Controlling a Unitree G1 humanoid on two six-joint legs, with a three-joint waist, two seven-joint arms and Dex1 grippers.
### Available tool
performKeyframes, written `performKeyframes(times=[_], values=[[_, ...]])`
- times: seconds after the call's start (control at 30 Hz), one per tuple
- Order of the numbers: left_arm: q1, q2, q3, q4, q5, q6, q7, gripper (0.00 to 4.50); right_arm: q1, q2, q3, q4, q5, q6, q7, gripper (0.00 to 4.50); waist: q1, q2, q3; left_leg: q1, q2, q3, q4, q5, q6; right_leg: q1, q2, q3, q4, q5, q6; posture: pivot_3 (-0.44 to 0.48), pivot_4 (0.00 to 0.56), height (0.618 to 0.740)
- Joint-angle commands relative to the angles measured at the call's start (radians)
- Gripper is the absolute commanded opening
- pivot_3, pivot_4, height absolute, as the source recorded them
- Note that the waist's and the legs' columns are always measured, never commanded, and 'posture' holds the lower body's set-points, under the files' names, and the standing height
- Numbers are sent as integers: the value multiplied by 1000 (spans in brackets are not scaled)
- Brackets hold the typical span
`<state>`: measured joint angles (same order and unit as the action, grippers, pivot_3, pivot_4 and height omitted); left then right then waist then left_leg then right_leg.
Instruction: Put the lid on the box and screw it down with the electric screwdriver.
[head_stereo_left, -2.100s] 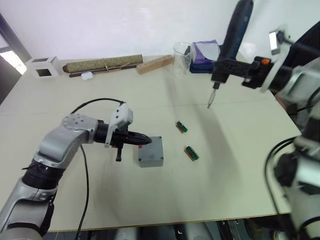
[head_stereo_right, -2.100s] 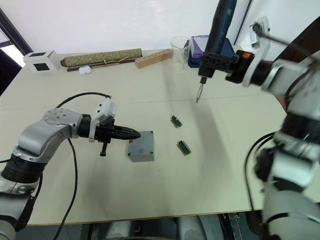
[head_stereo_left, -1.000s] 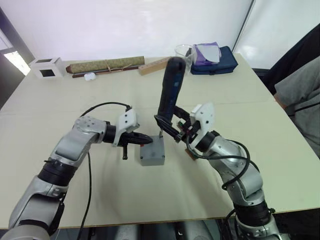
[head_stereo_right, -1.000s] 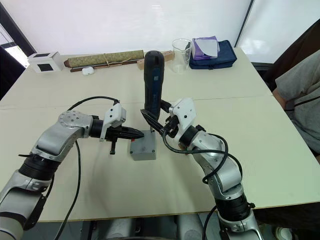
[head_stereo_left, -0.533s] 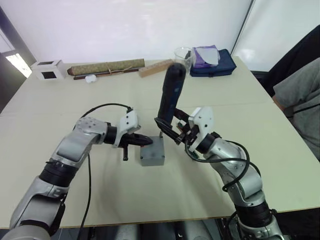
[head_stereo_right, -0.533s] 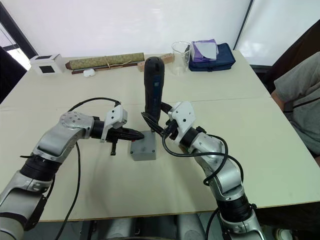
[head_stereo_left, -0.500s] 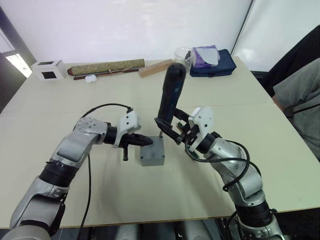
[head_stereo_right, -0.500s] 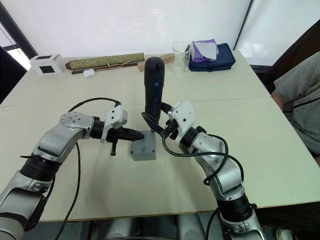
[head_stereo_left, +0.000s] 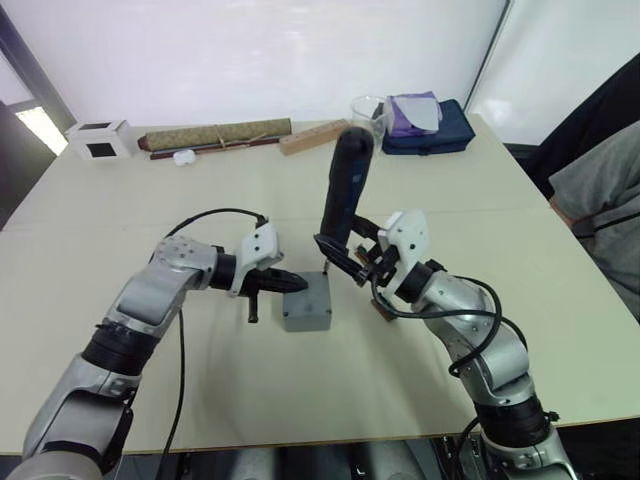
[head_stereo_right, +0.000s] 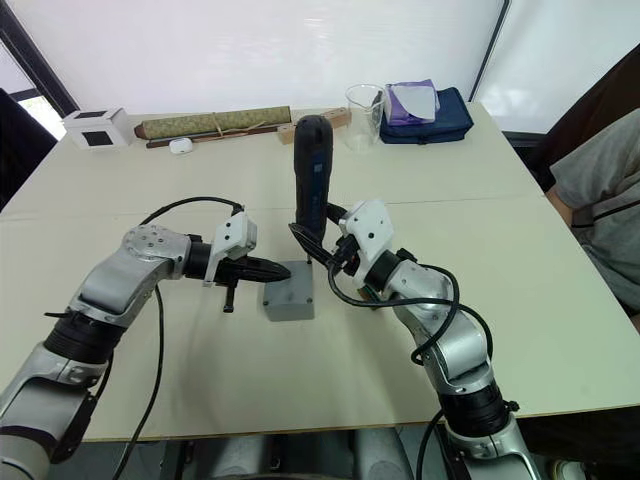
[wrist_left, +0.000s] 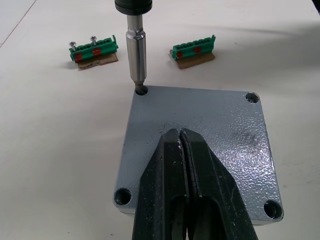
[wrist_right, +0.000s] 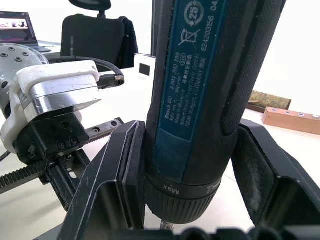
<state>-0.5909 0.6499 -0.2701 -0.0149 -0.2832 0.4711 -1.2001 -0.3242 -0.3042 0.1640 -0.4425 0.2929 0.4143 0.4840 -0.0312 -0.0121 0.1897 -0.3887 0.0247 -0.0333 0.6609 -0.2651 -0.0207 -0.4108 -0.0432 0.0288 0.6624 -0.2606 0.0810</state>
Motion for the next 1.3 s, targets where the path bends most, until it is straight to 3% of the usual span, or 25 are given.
performKeyframes(times=[0.03,0.97,1.2,1.3], values=[[29,1,-41,8,31,12,-8,0,13,-15,23,7,-5,79,-1,2131,0,0,-1,0,0,0,0,0,0,0,0,0,0,0,0,0,150,740],[39,-18,-50,4,34,17,0,0,-28,-50,44,-6,-18,168,-18,2131,13,-1,-16,15,0,1,-14,0,0,13,0,0,-14,-3,-4,0,150,740],[51,-19,-47,-1,34,15,-5,0,-143,-64,-54,-118,91,283,-10,2131,16,-1,-16,14,1,1,-14,0,0,12,-1,0,-15,-4,-5,0,150,740],[57,-20,-19,10,2,24,-19,0,-340,-80,-265,-163,319,450,-51,2131,15,1,-13,10,1,1,-14,0,0,9,-1,0,-15,-4,-6,0,150,740]])
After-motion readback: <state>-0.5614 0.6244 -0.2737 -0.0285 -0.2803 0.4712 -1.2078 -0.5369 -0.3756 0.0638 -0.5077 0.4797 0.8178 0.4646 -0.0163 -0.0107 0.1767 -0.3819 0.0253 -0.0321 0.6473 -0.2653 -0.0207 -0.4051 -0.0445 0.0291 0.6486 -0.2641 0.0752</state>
